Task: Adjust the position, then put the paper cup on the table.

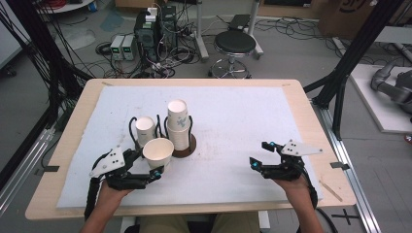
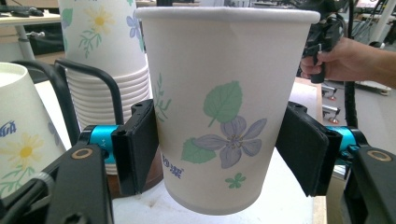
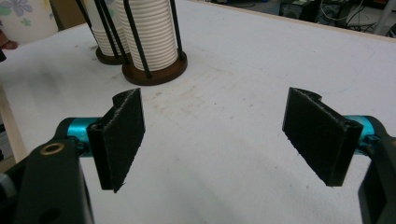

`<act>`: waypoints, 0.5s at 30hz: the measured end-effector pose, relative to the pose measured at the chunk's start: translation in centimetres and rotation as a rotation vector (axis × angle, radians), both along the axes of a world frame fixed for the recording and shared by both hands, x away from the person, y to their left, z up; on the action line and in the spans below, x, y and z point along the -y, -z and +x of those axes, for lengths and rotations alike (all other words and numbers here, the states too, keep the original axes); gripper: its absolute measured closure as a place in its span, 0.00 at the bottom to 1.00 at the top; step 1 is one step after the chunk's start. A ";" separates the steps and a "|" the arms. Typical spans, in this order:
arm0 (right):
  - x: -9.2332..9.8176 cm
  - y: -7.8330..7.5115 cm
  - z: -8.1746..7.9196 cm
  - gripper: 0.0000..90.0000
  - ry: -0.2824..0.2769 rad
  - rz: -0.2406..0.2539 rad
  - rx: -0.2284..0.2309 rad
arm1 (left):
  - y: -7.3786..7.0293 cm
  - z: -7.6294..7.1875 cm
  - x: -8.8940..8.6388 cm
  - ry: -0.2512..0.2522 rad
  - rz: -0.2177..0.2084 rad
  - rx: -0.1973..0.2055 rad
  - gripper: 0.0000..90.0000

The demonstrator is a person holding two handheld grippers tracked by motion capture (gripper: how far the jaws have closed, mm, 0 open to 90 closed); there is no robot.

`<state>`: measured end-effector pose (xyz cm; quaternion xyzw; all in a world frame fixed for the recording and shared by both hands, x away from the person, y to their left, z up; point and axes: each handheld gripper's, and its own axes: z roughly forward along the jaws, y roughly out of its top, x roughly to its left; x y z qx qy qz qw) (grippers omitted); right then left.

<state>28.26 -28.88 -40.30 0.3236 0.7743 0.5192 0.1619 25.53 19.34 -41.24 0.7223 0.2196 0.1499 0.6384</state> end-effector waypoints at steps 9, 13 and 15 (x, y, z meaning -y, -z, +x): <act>-0.4 -0.2 0.0 0.24 -0.009 0.003 0.007 | 0.1 -0.1 0.0 0.002 0.004 0.000 0.36; -0.4 -0.2 -0.1 0.24 -0.012 0.004 0.005 | 0.1 0.2 0.1 0.005 0.004 -0.004 0.36; -0.4 -0.1 -0.2 0.24 -0.010 0.006 0.002 | 0.3 0.3 0.3 0.007 0.008 -0.010 0.36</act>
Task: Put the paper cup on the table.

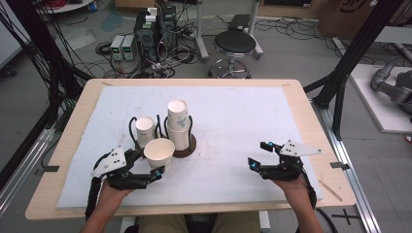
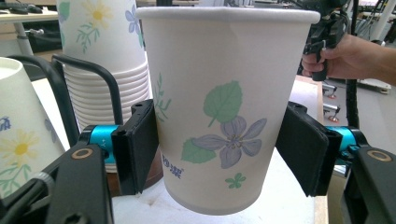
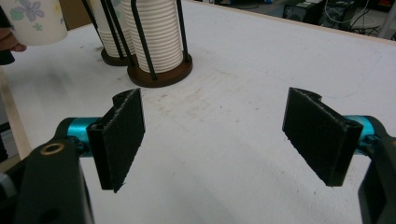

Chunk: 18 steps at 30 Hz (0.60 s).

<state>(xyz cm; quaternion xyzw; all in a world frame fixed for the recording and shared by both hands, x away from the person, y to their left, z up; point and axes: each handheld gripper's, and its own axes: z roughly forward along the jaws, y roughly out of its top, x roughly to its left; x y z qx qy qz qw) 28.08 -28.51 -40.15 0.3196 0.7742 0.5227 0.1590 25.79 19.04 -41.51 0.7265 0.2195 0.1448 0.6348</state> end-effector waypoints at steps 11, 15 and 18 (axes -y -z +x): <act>0.5 0.2 -0.6 0.24 -0.009 -0.009 0.005 | 1.2 1.4 3.4 0.091 0.072 -0.022 0.36; 0.7 0.0 -0.9 0.24 -0.005 -0.003 0.006 | 1.7 2.1 4.7 0.105 0.092 -0.047 0.37; 0.7 -0.1 -0.9 0.24 -0.003 0.000 0.012 | 2.2 2.9 5.5 0.114 0.106 -0.067 0.37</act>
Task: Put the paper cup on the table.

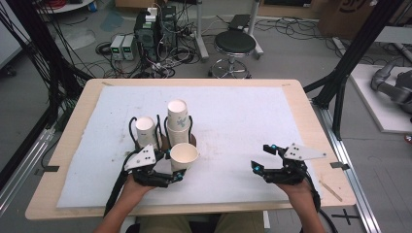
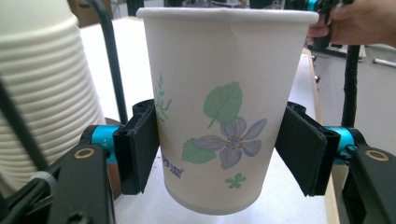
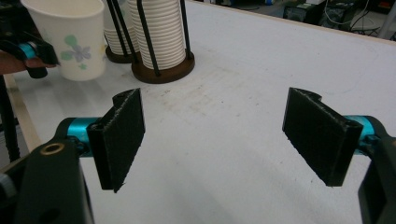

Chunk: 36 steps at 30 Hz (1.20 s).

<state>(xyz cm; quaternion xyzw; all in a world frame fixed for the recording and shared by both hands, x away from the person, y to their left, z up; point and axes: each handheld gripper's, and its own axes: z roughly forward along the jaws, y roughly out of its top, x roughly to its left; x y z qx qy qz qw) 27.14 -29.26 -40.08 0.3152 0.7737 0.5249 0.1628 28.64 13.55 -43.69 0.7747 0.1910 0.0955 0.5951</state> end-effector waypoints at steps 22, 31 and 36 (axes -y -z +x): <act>-0.2 -0.1 0.0 0.24 -0.011 -0.001 0.000 | 1.5 0.0 0.9 -0.022 0.242 -0.084 0.36; -0.4 -0.1 0.1 0.24 -0.015 -0.003 0.001 | 1.6 -0.2 0.6 -0.045 0.242 -0.126 0.28; -0.2 -0.1 0.2 0.24 -0.013 -0.001 0.001 | 0.9 -1.1 -0.3 -0.045 0.216 -0.124 0.21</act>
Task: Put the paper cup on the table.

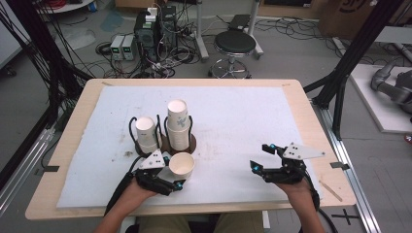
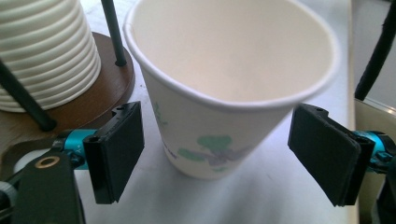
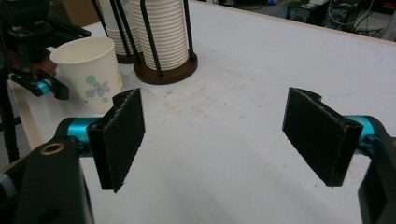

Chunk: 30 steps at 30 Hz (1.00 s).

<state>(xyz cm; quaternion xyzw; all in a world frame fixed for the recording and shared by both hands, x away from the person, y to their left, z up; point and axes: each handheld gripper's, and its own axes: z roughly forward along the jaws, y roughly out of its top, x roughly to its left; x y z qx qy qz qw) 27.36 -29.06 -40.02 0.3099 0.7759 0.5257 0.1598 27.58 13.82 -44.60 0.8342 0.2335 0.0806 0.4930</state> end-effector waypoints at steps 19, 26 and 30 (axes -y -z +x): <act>0.7 0.1 -0.3 0.24 0.059 -0.043 -0.003 | -3.1 -2.6 -8.2 -0.227 -0.251 0.173 0.21; 1.5 0.4 -0.6 0.24 0.120 -0.073 0.003 | -3.4 -2.8 -10.2 -0.317 -0.293 0.216 0.21; 1.9 0.7 -0.7 0.24 0.138 -0.078 0.002 | -3.2 -2.7 -11.1 -0.349 -0.300 0.217 0.21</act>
